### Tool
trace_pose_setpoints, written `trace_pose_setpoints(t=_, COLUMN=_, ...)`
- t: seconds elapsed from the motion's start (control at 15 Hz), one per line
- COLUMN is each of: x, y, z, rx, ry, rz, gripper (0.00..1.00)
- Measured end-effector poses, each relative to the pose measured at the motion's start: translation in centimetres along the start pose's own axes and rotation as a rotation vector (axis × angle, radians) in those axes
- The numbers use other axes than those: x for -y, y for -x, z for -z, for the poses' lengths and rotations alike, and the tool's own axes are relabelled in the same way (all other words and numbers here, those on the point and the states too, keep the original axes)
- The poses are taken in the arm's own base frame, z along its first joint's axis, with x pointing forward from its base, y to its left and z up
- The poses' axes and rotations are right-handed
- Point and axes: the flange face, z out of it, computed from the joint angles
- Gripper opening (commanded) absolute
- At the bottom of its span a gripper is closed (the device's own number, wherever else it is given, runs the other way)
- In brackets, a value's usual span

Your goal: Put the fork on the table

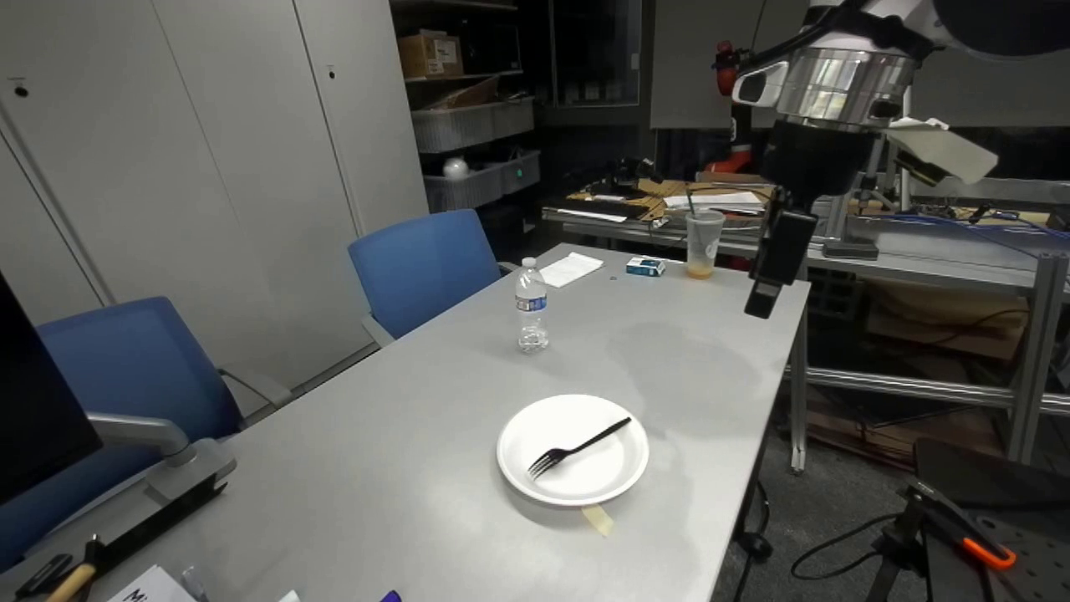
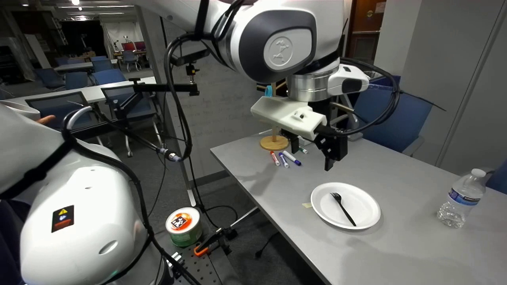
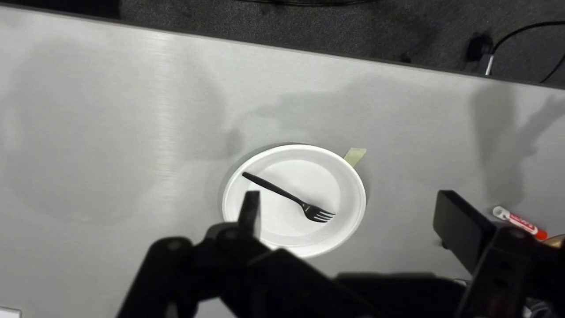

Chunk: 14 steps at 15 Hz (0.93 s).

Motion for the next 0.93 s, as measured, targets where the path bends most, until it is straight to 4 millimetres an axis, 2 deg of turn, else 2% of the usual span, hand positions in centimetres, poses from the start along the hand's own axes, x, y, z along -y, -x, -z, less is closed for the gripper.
trace_pose_setpoints(t=0.73, x=-0.05, y=-0.16, z=-0.35, rx=0.010, ry=0.002, rz=0.005, gripper=1.00)
trace_pose_setpoints(t=0.93, x=0.32, y=-0.86, z=-0.21, rx=0.008, ry=0.014, rz=0.054, gripper=1.00)
